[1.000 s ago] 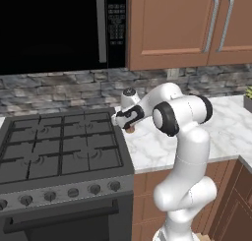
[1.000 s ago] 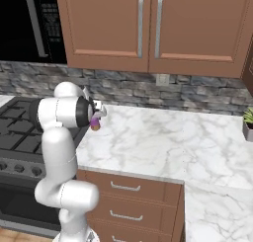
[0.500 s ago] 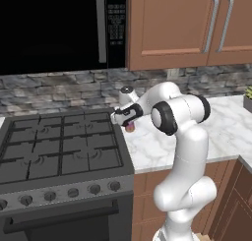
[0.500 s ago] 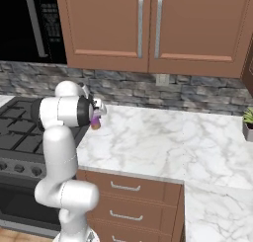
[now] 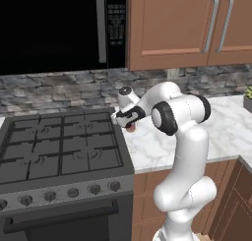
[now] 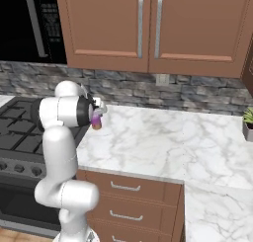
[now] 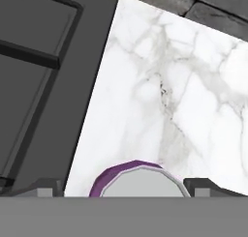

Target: Four empty soda cans are scattered around the kitchen. Gather all the cans and cluster them next to the stove for recycling.

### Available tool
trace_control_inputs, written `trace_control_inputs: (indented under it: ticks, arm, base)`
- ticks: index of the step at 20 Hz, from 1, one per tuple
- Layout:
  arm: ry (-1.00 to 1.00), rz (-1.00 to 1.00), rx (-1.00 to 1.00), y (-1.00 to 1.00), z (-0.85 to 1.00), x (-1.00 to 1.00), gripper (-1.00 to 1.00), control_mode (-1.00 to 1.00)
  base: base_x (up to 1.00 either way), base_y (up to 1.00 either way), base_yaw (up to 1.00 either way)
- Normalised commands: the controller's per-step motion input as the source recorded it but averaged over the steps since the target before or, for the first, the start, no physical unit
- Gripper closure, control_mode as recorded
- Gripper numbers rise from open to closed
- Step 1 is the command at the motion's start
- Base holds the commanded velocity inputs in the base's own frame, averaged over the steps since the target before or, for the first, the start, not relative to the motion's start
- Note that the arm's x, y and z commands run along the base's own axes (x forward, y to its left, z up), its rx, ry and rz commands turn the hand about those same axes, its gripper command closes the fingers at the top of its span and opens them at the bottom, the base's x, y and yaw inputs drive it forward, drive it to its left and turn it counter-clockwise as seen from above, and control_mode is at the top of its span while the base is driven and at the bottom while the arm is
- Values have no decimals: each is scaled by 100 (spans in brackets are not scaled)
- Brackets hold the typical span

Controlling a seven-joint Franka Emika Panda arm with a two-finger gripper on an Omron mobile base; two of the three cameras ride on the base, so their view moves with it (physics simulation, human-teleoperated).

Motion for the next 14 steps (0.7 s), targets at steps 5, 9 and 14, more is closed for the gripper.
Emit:
trace_control_inputs:
  ticks: [5,9,14]
  arm:
    - [-12,0,-7,-11,8,-20,-100,-100]
    - [-16,0,-6,-9,21,-41,-100,-100]
    - [-11,0,0,-1,2,-57,-100,-100]
  base:
    - [0,0,0]
    - [0,0,0]
    - [0,0,0]
